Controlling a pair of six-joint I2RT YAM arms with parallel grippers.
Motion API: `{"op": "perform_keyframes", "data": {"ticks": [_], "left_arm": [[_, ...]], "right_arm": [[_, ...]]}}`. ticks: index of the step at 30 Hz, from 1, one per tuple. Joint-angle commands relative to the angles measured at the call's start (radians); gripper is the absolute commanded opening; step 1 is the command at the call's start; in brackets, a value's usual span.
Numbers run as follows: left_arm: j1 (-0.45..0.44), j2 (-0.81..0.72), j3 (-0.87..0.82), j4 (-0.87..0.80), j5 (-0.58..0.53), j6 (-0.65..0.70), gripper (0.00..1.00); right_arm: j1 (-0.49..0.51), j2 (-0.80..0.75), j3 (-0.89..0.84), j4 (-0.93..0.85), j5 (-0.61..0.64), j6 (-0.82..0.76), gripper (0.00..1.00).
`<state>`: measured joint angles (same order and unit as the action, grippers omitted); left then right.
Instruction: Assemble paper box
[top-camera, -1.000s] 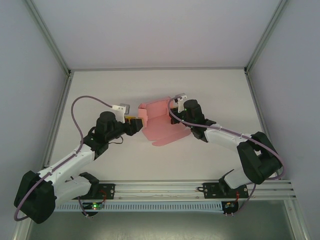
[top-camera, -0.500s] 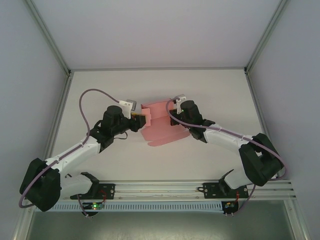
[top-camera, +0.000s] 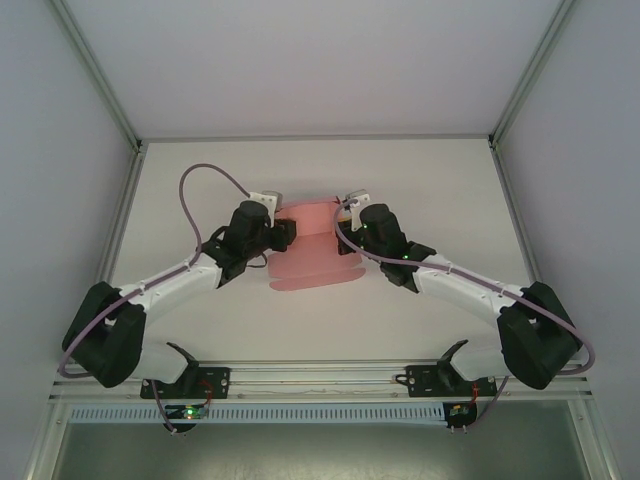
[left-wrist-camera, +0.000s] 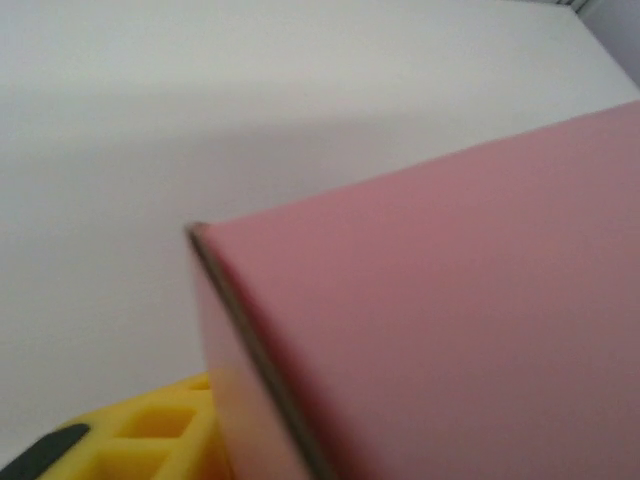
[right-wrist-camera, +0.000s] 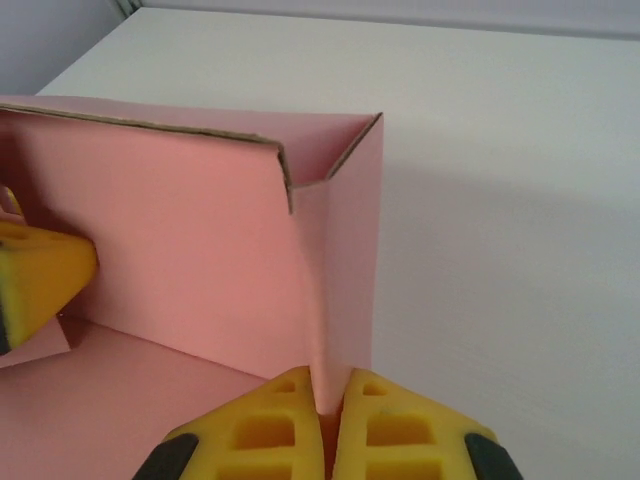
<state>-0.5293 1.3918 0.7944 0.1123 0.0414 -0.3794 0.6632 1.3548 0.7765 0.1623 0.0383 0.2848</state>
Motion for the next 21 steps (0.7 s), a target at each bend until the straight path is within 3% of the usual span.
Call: {"op": "perform_keyframes", "data": {"ticks": [1,3,7,9,12,21], "left_arm": [[-0.009,0.037,0.035,-0.018,-0.031,0.016,0.22],[-0.023,0.038,0.051,-0.046,-0.06,0.033,0.16],[-0.035,0.027,0.05,-0.09,-0.106,0.047,0.2],[-0.036,0.009,0.025,-0.069,-0.093,0.042,0.35],[-0.035,-0.023,0.012,-0.07,-0.052,0.037,0.49],[-0.035,-0.181,-0.016,-0.113,0.089,0.006,0.81]], "right_arm": [[0.021,-0.03,0.046,0.042,-0.125,-0.001,0.0],[0.021,-0.029,0.052,0.017,-0.09,-0.008,0.0],[0.022,-0.031,0.067,-0.056,0.022,-0.027,0.0],[0.022,-0.03,0.071,-0.081,0.063,-0.032,0.0],[0.022,-0.02,0.081,-0.118,0.126,-0.037,0.0],[0.015,0.001,0.083,-0.129,0.141,-0.037,0.0]]}}
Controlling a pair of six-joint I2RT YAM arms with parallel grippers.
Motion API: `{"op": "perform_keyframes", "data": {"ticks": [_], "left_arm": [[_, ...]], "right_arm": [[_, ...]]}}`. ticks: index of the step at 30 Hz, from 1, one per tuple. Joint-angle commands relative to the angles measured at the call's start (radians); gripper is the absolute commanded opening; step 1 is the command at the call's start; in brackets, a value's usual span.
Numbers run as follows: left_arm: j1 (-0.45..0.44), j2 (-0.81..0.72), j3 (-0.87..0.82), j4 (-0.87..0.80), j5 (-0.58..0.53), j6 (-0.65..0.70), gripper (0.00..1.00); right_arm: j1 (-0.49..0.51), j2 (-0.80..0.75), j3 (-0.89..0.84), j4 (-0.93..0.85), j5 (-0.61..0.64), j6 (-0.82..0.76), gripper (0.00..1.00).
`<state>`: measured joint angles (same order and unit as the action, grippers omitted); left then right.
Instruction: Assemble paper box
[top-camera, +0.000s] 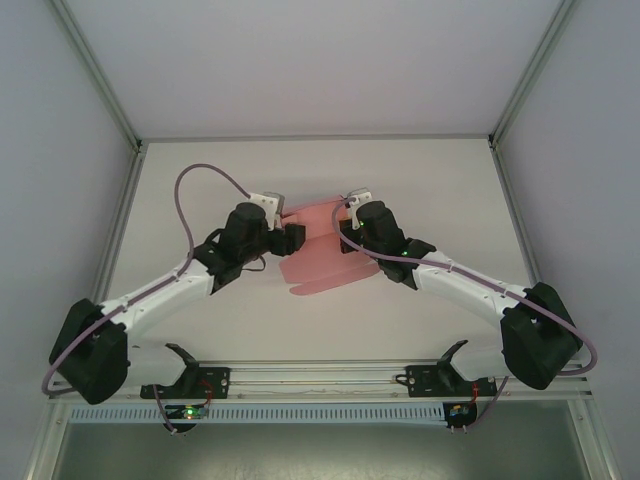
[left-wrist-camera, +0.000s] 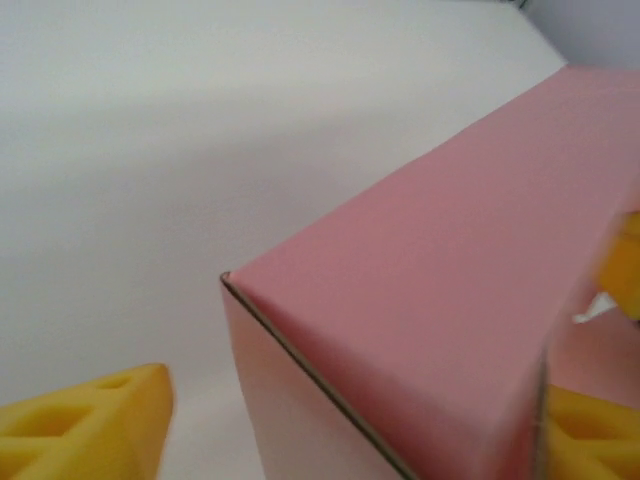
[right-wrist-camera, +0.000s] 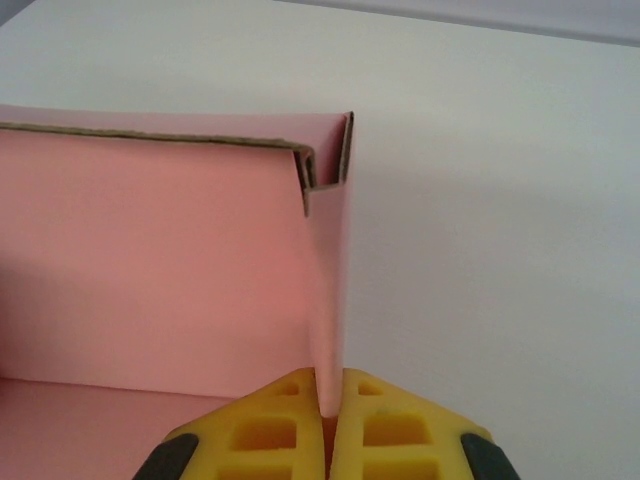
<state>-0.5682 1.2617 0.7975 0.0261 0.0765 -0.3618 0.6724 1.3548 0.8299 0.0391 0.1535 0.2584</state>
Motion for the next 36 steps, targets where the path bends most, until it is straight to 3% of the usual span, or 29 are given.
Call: {"op": "perform_keyframes", "data": {"ticks": [1,4,10,15,19,24,27,36], "left_arm": [[0.004,-0.069,-0.029,-0.019,0.084,-0.017,0.82],[0.004,-0.104,-0.04,-0.022,0.152,-0.027,0.9],[0.004,-0.16,-0.083,-0.067,0.077,-0.054,0.88],[0.004,-0.157,-0.106,-0.055,0.074,-0.05,0.64],[0.004,-0.081,-0.074,-0.041,0.078,-0.046,0.59],[0.004,-0.046,-0.051,-0.063,-0.032,-0.054,0.18],[0.004,-0.032,-0.039,-0.081,-0.103,-0.055,0.05],[-0.027,0.169,0.086,-0.219,-0.495,-0.126,0.16]], "right_arm": [[0.005,0.004,0.029,-0.005,0.026,-0.007,0.0],[0.003,0.01,0.03,-0.004,0.026,-0.006,0.0],[-0.009,0.017,0.035,-0.016,0.017,-0.001,0.0],[-0.014,0.02,0.035,-0.002,-0.014,0.004,0.0],[-0.013,0.021,0.035,0.012,-0.056,0.007,0.0],[-0.011,0.008,0.029,0.017,-0.067,0.005,0.0],[-0.011,-0.003,0.026,0.007,-0.051,0.002,0.0],[0.034,-0.034,0.014,0.035,-0.054,-0.029,0.0]]}}
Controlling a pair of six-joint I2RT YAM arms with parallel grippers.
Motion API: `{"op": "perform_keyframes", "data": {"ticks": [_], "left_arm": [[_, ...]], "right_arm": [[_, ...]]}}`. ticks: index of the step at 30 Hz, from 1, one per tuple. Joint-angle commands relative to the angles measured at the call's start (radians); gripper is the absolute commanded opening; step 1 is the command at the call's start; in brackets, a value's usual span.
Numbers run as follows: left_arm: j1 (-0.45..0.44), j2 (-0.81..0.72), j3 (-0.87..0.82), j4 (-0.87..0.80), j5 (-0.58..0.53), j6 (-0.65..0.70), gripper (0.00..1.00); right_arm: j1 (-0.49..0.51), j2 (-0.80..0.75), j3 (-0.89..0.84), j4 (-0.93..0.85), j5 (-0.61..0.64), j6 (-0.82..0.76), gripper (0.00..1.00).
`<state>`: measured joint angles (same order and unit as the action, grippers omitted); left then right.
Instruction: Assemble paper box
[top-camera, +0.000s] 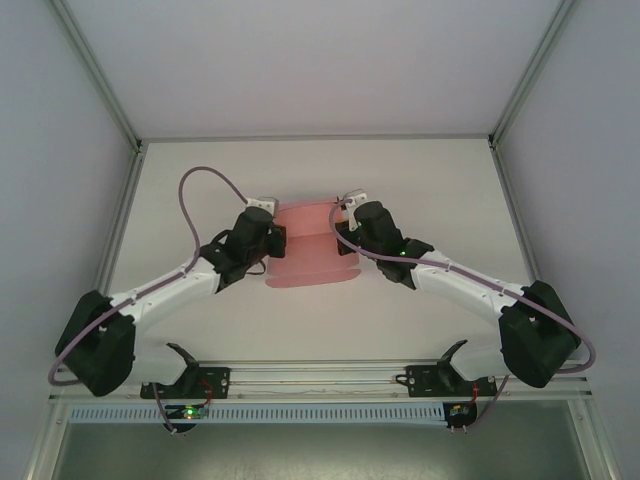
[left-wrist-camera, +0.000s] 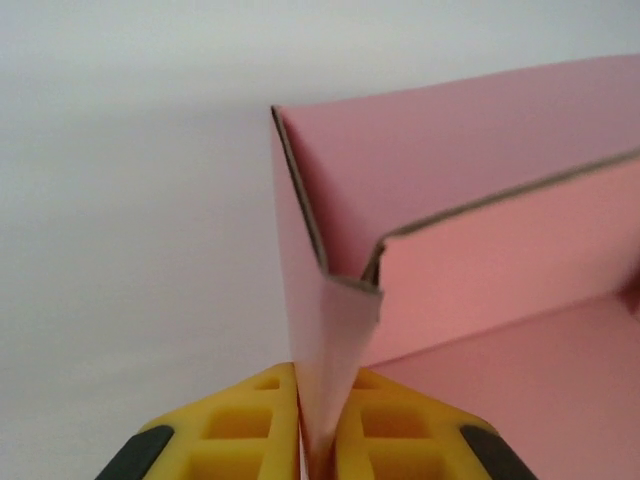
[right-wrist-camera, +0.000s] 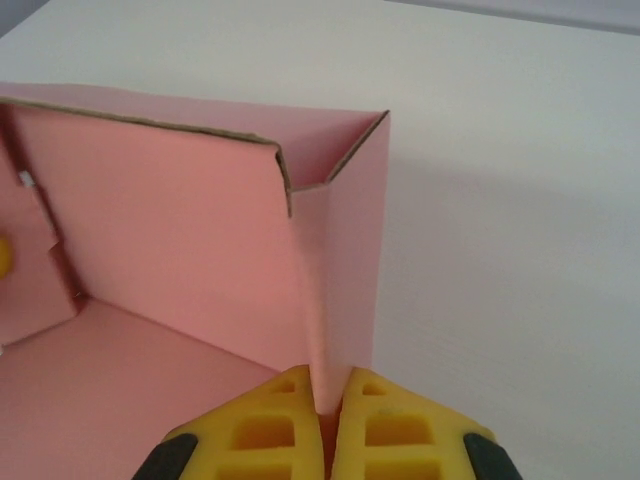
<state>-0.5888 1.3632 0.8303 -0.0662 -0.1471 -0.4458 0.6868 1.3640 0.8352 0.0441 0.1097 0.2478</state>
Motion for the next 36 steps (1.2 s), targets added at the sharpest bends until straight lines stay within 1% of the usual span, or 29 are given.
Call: {"op": "perform_keyframes", "data": {"ticks": [1,2,5,7,8,10,11,13,15,18,20,21,22,23,24,25,26,28,30,31,32,33,36], "left_arm": [[-0.02,0.097,0.076,-0.146,-0.339,-0.055,0.18],[-0.03,0.131,0.106,-0.17,-0.396,-0.075,0.18],[-0.03,0.218,0.196,-0.256,-0.488,-0.163,0.16],[-0.031,0.275,0.252,-0.332,-0.565,-0.201,0.16],[-0.031,0.307,0.285,-0.391,-0.627,-0.228,0.16],[-0.027,0.353,0.338,-0.504,-0.69,-0.281,0.16],[-0.023,0.37,0.35,-0.544,-0.715,-0.306,0.16],[-0.006,0.381,0.349,-0.57,-0.7,-0.333,0.16],[0.007,0.385,0.344,-0.591,-0.713,-0.371,0.16],[0.009,0.411,0.387,-0.711,-0.802,-0.461,0.11],[0.009,0.445,0.443,-0.834,-0.864,-0.539,0.11],[0.009,0.458,0.46,-0.868,-0.879,-0.557,0.11],[0.009,0.464,0.467,-0.864,-0.87,-0.537,0.12],[0.008,0.458,0.46,-0.819,-0.837,-0.486,0.13],[0.006,0.441,0.434,-0.73,-0.775,-0.404,0.13],[0.001,0.407,0.389,-0.592,-0.677,-0.282,0.14],[-0.005,0.372,0.343,-0.483,-0.583,-0.212,0.18],[-0.007,0.297,0.258,-0.302,-0.348,-0.114,0.27],[-0.007,0.23,0.196,-0.2,-0.185,-0.086,0.41],[-0.009,0.195,0.175,-0.172,-0.123,-0.083,0.47],[-0.009,0.164,0.156,-0.149,-0.085,-0.08,0.53],[-0.011,0.131,0.138,-0.132,-0.042,-0.07,0.57],[-0.013,0.042,0.093,-0.1,0.023,-0.062,0.64]], "right_arm": [[0.027,-0.044,0.01,0.032,-0.012,-0.013,0.0],[0.036,-0.042,0.011,0.038,-0.019,-0.008,0.0],[0.061,-0.041,0.017,0.044,-0.012,0.001,0.0],[0.07,-0.053,0.015,0.038,0.023,0.001,0.0],[0.072,-0.063,0.016,0.018,0.053,-0.003,0.0],[0.071,-0.087,0.006,-0.004,0.133,-0.004,0.0],[0.072,-0.098,0.006,-0.025,0.186,-0.008,0.0],[0.071,-0.106,0.009,-0.067,0.283,-0.015,0.0],[0.072,-0.11,0.012,-0.088,0.342,-0.015,0.0],[0.074,-0.114,0.012,-0.089,0.363,-0.01,0.0],[0.073,-0.118,0.009,-0.077,0.37,-0.01,0.0],[0.073,-0.12,0.008,-0.074,0.37,-0.01,0.0],[0.074,-0.12,0.007,-0.068,0.369,-0.01,0.0],[0.074,-0.117,0.006,-0.063,0.364,-0.01,0.0],[0.076,-0.113,0.003,-0.053,0.362,-0.008,0.0],[0.075,-0.106,0.002,-0.046,0.359,-0.003,0.0],[0.075,-0.097,0.001,-0.039,0.355,-0.001,0.0],[0.075,-0.078,0.005,-0.031,0.345,0.007,0.0],[0.074,-0.062,0.01,-0.026,0.341,0.009,0.0],[0.074,-0.053,0.013,-0.026,0.341,0.009,0.0],[0.073,-0.049,0.013,-0.023,0.342,0.009,0.0],[0.071,-0.04,0.016,-0.024,0.34,0.008,0.0],[0.064,-0.034,0.014,-0.023,0.33,0.01,0.0]]}}
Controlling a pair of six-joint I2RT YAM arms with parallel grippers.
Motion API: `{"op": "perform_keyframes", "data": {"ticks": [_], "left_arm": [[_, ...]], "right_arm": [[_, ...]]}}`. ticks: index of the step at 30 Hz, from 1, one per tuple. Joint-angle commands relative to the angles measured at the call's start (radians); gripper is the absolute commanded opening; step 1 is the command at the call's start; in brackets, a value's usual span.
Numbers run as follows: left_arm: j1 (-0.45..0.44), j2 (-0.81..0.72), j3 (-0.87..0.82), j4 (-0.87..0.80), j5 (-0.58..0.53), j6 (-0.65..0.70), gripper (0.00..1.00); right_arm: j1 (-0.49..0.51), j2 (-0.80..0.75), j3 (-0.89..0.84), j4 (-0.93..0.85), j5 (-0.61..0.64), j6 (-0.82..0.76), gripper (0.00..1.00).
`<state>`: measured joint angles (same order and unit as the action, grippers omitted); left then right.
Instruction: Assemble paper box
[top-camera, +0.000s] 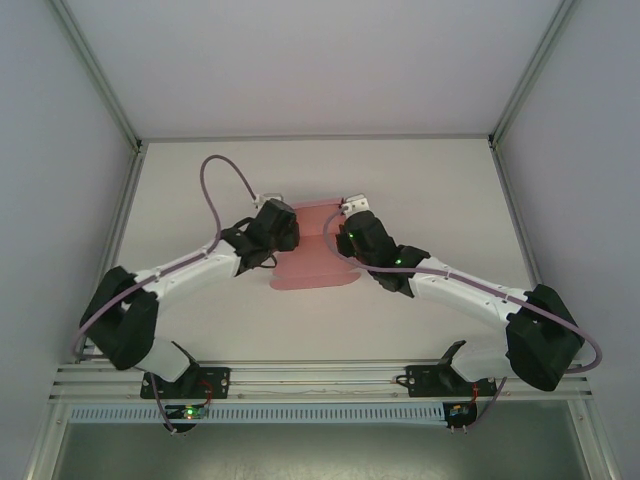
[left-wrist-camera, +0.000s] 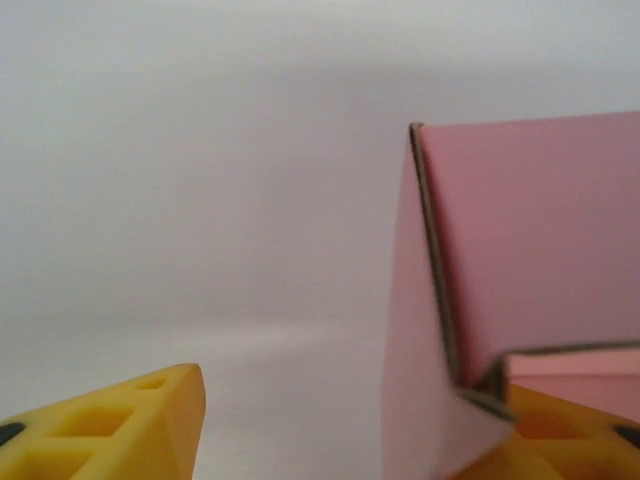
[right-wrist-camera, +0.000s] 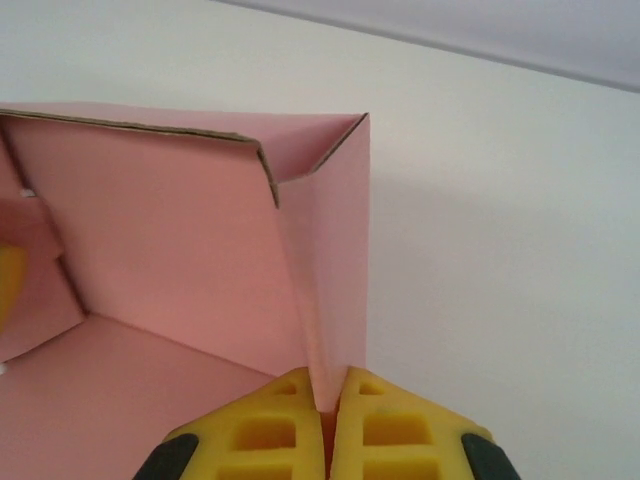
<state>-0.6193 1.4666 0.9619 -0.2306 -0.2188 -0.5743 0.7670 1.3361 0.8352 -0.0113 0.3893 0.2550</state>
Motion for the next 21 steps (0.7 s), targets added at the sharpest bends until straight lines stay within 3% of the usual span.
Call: {"op": "perform_keyframes", "data": {"ticks": [1,3,12,17,21], "left_arm": [[0.018,-0.084,-0.052,0.074,0.107,0.064,0.67],[0.019,-0.121,-0.077,0.094,0.13,0.068,0.74],[0.016,-0.063,-0.037,0.111,0.164,0.072,0.73],[0.01,-0.035,-0.01,0.102,0.099,0.07,0.71],[0.01,-0.04,0.003,0.051,0.038,0.056,0.73]], "right_arm": [[-0.018,-0.006,0.012,0.033,0.04,0.003,0.0],[-0.023,-0.011,0.003,0.05,0.011,0.004,0.0],[-0.011,0.025,0.02,0.102,-0.096,-0.017,0.0],[-0.005,0.035,0.028,0.094,-0.112,-0.022,0.0],[-0.002,0.038,0.038,0.056,-0.051,-0.028,0.0]]}}
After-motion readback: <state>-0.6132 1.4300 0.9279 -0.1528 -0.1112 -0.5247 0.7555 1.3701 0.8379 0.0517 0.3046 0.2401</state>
